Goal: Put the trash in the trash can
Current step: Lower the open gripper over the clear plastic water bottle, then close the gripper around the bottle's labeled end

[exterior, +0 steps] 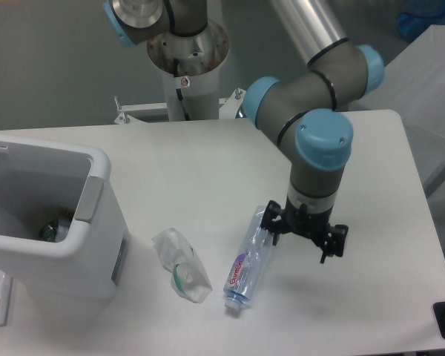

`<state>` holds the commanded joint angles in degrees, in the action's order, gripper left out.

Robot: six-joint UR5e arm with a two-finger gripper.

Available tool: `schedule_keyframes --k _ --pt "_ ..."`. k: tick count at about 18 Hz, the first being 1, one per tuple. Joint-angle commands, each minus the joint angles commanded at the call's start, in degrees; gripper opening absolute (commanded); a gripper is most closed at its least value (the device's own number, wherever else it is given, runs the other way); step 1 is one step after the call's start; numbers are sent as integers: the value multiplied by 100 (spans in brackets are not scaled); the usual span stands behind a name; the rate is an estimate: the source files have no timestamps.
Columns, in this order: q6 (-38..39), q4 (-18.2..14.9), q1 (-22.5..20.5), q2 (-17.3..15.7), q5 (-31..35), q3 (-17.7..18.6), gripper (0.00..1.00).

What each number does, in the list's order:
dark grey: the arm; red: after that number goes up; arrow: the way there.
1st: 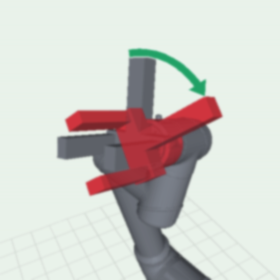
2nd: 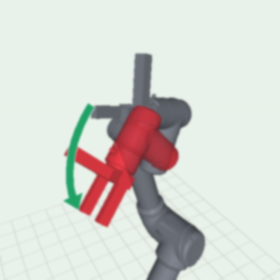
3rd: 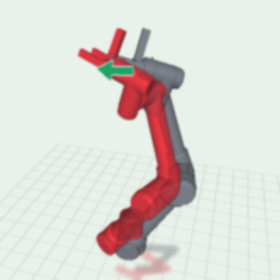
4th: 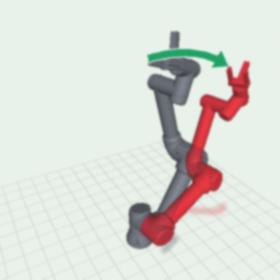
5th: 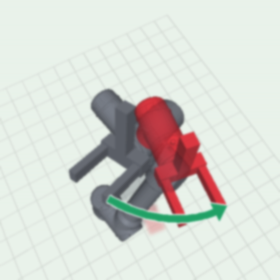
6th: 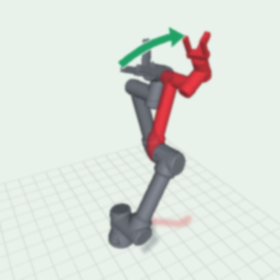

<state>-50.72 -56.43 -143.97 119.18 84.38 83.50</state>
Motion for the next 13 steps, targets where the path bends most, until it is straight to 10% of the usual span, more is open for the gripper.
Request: schedule_keyframes --k 13 --pt "880 -413 896 985 553 -1002 100"
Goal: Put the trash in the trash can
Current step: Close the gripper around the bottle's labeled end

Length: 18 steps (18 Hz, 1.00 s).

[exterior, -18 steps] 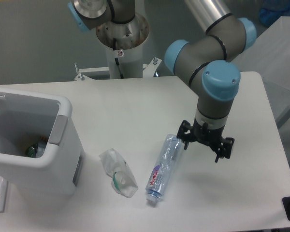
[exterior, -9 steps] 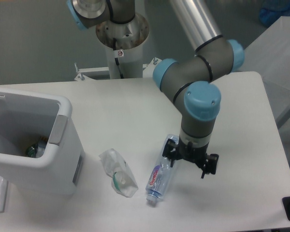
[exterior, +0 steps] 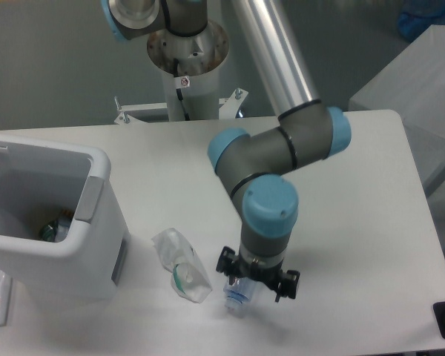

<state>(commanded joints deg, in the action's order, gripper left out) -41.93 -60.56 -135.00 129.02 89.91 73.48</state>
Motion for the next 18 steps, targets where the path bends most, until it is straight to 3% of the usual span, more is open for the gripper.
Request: schedule_keyframes --k 6,14,15,18 --pt "44 0 176 237 132 44 100" --pt "141 0 238 308 273 193 100" --pt "141 0 238 308 282 202 99" --pt "167 9 238 325 290 202 83"
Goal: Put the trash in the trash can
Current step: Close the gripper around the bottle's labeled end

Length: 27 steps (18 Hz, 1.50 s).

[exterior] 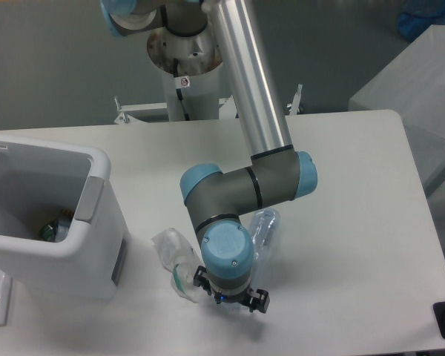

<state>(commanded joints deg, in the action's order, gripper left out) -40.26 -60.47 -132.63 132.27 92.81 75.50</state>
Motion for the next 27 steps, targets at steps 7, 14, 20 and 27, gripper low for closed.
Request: schedule_keyframes --k 7,14,20,27 --pt "79 53 97 97 290 -18 64" --pt "194 62 97 71 264 -53 36" --pt "185 62 97 18 211 -62 29" --pt "167 62 -140 -325 -288 -272 28"
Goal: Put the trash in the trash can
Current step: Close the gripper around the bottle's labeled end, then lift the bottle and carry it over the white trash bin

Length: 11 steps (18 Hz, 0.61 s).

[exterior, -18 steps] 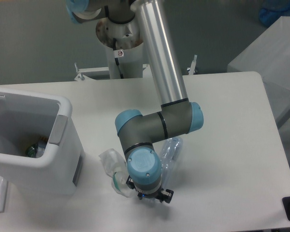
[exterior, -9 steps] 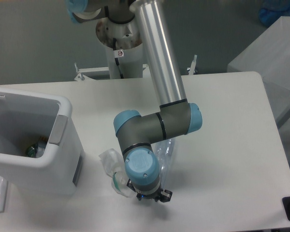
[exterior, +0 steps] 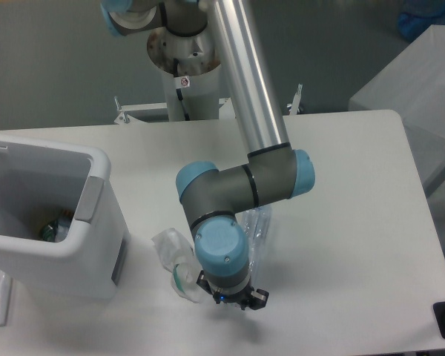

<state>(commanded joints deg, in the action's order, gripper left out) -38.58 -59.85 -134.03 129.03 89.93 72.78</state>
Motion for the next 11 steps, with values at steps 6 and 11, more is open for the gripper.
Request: schedule_keyframes --k 6,11 --pt "9 0 -352 -263 -1240 -123 28" --pt "17 0 -642 -474 -1942 -229 28"
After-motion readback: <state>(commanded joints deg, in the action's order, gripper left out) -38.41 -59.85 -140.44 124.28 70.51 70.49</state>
